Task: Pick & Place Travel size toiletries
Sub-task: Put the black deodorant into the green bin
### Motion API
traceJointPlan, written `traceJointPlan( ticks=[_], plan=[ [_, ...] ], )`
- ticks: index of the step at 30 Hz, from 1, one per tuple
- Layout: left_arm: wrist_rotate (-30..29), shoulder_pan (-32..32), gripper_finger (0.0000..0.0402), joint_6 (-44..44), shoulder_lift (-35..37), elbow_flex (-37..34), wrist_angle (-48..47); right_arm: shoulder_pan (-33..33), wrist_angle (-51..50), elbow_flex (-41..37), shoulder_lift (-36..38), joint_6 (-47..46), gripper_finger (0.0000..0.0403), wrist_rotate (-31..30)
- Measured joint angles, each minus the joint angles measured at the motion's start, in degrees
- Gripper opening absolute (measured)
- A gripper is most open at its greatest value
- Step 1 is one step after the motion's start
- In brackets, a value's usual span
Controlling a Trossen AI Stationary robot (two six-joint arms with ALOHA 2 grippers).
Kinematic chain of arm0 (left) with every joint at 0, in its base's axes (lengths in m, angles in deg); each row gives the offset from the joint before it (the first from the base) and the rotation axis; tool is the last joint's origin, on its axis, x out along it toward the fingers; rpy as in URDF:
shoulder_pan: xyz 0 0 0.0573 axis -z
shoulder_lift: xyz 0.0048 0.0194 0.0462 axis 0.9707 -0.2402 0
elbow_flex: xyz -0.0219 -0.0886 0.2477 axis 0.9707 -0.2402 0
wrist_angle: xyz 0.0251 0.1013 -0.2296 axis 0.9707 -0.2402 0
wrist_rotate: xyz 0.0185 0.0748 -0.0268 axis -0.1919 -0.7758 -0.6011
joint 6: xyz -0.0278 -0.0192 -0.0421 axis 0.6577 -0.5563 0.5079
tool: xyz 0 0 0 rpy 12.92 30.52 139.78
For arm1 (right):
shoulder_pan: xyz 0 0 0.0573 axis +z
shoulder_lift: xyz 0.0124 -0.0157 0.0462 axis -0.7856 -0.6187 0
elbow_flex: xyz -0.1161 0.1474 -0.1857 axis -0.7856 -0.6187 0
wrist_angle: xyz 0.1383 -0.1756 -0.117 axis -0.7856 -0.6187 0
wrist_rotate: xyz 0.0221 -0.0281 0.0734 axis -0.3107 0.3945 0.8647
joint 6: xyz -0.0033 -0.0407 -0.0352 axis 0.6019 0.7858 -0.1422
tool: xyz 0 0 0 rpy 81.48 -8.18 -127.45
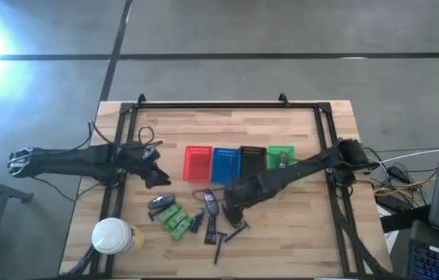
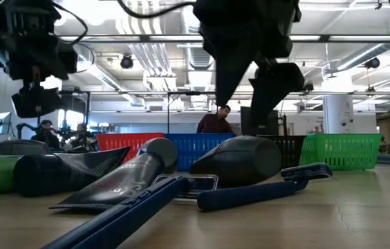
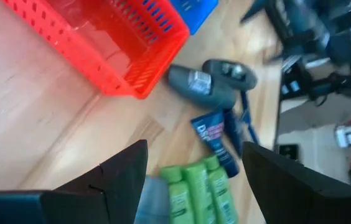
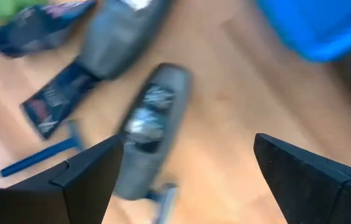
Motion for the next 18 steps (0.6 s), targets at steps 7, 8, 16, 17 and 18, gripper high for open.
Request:
traceJointPlan(
  ticks=[7, 8, 16, 17, 18],
  plan=[
    [1.94, 0.00, 0.0266, -0.92, 0.57, 0.09, 0.16, 2.46, -4.54, 7.08, -8.06, -6.16, 0.0364, -0.89],
    [2.03, 0.00, 0.0266, -1.69, 0.65, 0.09, 0.23, 2.46, -4.65, 7.90, -9.05, -6.92, 0.0364, -0.87],
    [6.31, 0.00, 0.0266, -7.11, 0.62, 0.09, -0.27, 2.11, -5.99, 12.41, -16.64, -8.25, 0.0360, -1.48],
    [6.62, 0.00, 0.0266, -7.72, 0.60, 0.09, -0.27, 2.11, -6.10, 12.60, -17.09, -8.42, 0.0355, -0.91],
    [7.08, 0.00, 0.0266, -8.15, 0.63, 0.09, -0.29, 2.05, -6.73, 13.13, -17.67, -8.38, 0.0348, -0.61]
  ],
)
